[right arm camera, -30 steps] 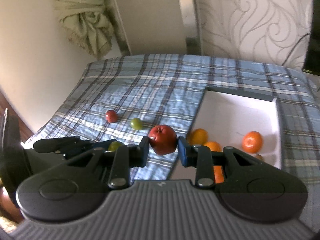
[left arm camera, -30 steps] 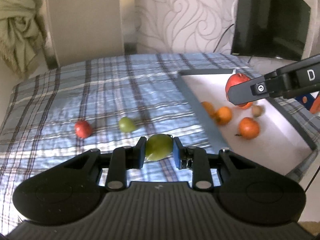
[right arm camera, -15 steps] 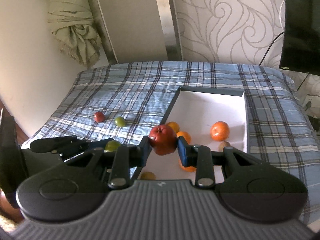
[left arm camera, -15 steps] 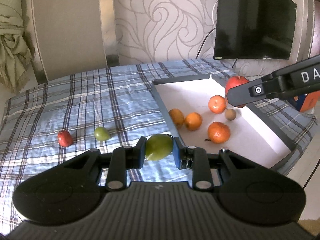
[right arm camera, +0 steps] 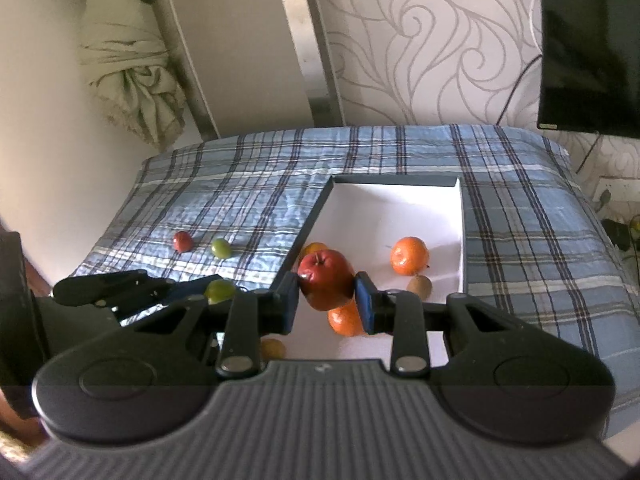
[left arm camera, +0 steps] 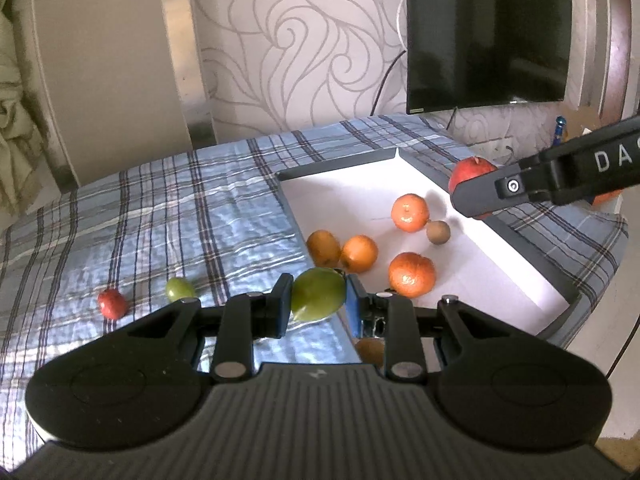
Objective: Organize fruits
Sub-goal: 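Carry the green and red apples over the white box with both tools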
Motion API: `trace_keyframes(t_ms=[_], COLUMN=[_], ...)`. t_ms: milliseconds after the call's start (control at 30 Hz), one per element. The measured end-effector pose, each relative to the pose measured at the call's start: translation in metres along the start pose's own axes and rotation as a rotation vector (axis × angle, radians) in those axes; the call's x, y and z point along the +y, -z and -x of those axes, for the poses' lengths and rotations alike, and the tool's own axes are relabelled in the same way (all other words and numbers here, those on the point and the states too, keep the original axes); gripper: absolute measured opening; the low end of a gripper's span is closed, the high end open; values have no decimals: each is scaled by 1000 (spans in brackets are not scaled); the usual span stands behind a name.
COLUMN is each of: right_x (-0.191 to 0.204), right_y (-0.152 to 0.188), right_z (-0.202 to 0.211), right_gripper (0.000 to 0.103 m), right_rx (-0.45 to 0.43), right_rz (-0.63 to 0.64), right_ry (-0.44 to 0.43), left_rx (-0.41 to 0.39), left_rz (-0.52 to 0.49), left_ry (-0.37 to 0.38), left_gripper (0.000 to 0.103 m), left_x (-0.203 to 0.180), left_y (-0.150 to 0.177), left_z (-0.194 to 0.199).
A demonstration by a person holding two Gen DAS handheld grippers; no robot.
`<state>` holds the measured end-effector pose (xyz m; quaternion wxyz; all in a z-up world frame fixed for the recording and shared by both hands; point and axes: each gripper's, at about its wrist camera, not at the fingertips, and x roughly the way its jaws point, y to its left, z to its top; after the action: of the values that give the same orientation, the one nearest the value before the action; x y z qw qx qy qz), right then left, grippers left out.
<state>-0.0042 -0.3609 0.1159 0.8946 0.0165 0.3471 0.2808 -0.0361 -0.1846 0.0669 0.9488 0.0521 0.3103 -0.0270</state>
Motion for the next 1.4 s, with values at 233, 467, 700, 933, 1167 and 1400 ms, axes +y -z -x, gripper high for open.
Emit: trace_keyframes(t_ms=[233, 467, 700, 933, 1167, 1400], right_x=[-12, -17, -12, -12, -14, -12], right_y=[0, 3, 2, 4, 9, 9], right_z=[4, 1, -1, 1, 1, 0], right_gripper=[34, 34, 34, 34, 34, 34], right_rx=[-11, 14, 32, 30, 26, 23], right_rz=[-33, -32, 7, -11, -42, -32], right_ry=[20, 51, 68, 74, 60, 53], left_rx=[-9, -13, -17, -14, -4, -7], left_rz=[-29, -19, -2, -18, -39, -32], left_ry=[30, 59, 81, 85, 74, 70], left_gripper=[32, 32, 32, 32, 32, 32], left_x=[-11, -15, -17, -16, -15, -16], left_y=[-13, -12, -12, -13, -10, -9], left_z=[-8, -16, -22, -23, -20, -18])
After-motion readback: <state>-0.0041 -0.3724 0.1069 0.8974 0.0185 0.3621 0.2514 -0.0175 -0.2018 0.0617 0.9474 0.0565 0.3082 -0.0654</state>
